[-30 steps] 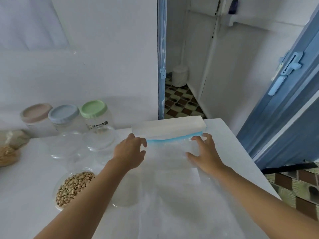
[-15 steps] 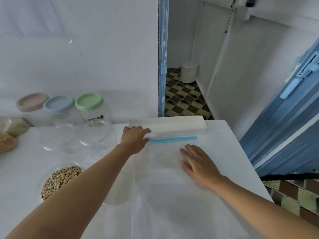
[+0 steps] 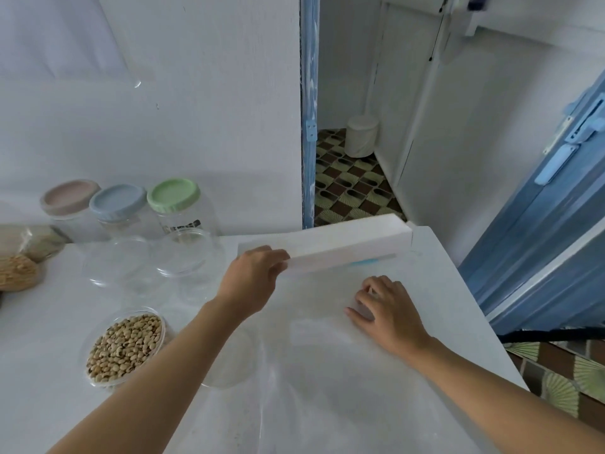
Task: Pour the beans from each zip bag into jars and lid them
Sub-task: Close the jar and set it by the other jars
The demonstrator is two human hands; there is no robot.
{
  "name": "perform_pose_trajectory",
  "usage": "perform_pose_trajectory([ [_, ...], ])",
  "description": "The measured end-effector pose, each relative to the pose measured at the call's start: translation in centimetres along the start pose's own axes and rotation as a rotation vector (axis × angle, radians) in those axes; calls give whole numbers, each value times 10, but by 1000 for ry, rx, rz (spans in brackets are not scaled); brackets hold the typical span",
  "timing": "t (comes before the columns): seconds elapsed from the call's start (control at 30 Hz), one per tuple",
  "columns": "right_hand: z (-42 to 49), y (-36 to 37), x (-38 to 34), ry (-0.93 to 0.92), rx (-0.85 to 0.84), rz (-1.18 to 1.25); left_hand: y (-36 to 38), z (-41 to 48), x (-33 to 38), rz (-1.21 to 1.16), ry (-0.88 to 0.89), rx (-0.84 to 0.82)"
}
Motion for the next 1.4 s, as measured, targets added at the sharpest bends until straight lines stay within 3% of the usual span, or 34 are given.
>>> perform_pose_trajectory([
  [0.17, -6, -3, -1, -38, 20, 27, 22, -32, -13, 2, -16, -78],
  [0.37, 1, -19, -14, -15, -84, 173, 27, -38, -20, 80, 30, -121],
  [0.47, 12, -32, -32, -25, -154, 262, 6, -41, -9, 25, -62, -175],
  [0.63, 36, -45, -83, -50, -276, 524, -69, -76, 4, -4, -127, 67],
  [0.83, 54, -31, -169, -156, -429, 562, -149, -145, -22, 100, -254, 309],
  [0.93, 57, -18, -209, -191, -626, 334, -156, -171, -55, -45, -352, 239],
  [1.1, 59, 6, -258, -213, -853, -99, -143, -195, -97, -411, -351, -111],
  [1.3, 56, 19, -280, -116, -794, -176, -131, -191, -130, -577, -228, -267],
  [1.4, 55, 22, -279, -44, -782, -87, -122, -189, -136, -577, -128, -212],
])
Point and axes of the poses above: each hand's wrist, its own z-axis towards the middle knuckle, its own y-axis out of the palm, x = y × z, the point moved 2 cm from there along z, towards the middle knuckle, and after that the axes turned 5 degrees about y, right-handed, at the moved point
